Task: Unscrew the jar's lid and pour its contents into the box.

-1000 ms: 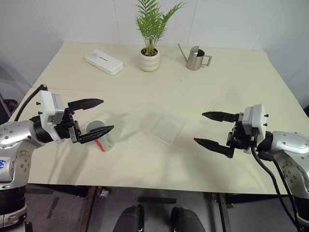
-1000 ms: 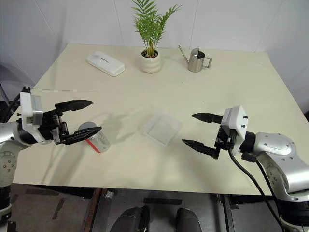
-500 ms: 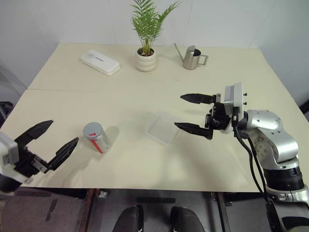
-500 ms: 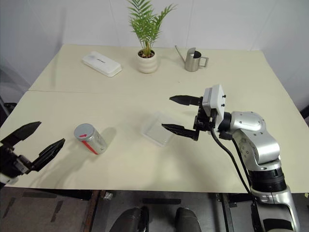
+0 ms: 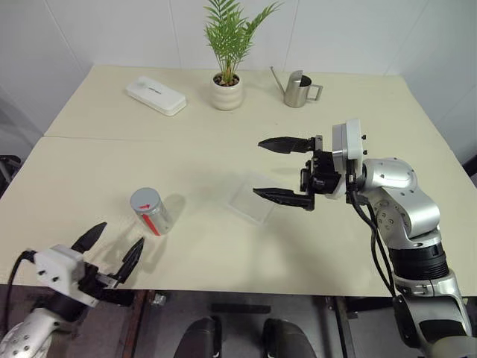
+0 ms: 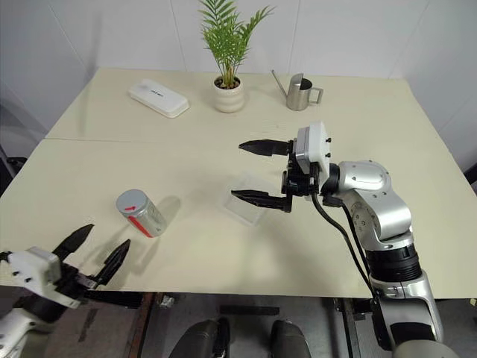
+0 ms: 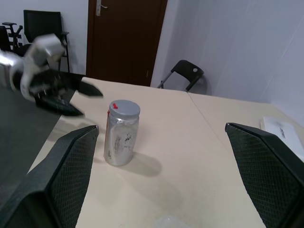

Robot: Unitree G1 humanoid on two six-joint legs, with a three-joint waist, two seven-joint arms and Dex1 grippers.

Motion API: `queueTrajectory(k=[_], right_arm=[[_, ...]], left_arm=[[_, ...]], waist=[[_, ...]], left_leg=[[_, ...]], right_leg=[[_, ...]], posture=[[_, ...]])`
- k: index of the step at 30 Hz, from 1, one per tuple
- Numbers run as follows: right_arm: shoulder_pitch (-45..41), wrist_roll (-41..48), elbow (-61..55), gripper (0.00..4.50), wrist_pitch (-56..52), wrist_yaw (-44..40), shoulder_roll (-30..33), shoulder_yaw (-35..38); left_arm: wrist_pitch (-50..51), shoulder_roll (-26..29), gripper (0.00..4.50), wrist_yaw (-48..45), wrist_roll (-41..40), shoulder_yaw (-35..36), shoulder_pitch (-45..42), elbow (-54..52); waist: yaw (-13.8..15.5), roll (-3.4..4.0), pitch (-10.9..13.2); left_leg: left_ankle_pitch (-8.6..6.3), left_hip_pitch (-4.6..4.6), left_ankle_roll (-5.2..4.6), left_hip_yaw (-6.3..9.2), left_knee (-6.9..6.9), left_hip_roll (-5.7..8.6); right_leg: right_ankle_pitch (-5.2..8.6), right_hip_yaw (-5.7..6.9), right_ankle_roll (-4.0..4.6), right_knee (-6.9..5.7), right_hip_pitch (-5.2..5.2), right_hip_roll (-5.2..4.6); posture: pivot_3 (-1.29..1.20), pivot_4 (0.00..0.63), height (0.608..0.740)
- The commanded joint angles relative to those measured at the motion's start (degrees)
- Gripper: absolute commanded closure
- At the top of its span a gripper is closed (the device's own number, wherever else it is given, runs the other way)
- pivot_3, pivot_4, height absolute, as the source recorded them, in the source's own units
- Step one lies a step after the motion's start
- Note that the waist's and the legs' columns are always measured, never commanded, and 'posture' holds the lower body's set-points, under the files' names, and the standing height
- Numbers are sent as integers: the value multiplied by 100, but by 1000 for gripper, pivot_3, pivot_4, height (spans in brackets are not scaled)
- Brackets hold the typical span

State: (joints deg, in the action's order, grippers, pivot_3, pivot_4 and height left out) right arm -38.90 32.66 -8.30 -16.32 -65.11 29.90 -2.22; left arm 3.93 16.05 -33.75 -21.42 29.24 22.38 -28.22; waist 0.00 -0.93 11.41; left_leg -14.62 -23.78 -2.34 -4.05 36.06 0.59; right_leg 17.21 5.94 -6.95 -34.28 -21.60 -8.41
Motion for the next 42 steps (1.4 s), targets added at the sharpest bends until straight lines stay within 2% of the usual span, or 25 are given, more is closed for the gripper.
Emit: queueTrajectory(k=[1, 18, 25, 35, 42], right_arm=[[-70, 84, -314, 0, 3, 95, -77, 36], [125, 356, -891, 0, -425, 283, -186, 8], [140, 451, -1017, 0, -554, 301, -199, 2], [220, 476, -1156, 0, -645, 407, -239, -36], [211, 477, -1181, 0, -663, 486, -256, -63]], left_arm=[[-464, -54, 14, 241, 426, -347, -182, 221], [-973, -646, 14, 1668, 1356, -1184, -404, 359], [-911, -661, 14, 1888, 1499, -1463, -441, 267], [-704, -730, 14, 2554, 1955, -1617, -985, 335], [-528, -644, 14, 2603, 1982, -1752, -1410, 651]], waist=[[-1, 0, 0], [0, 0, 0], [1, 0, 0], [11, 0, 0], [12, -1, 0]], left_leg=[[0, -1, 0, -3, 1, 0], [-5, -12, 3, -6, 7, 0], [-9, -13, -3, -5, 11, -1], [-6, -17, 2, -4, 13, -2], [-2, -18, 7, -5, 18, -2]], right_leg=[[0, 3, 0, 1, 0, -2], [-4, 17, -8, 13, -1, -2], [-4, 18, -8, 11, -2, -3], [-6, 23, -10, -7, -2, -1], [-6, 29, -11, -17, -2, 1]], posture=[[0, 150, 740], [0, 150, 740], [0, 150, 740], [0, 150, 740], [0, 150, 740]])
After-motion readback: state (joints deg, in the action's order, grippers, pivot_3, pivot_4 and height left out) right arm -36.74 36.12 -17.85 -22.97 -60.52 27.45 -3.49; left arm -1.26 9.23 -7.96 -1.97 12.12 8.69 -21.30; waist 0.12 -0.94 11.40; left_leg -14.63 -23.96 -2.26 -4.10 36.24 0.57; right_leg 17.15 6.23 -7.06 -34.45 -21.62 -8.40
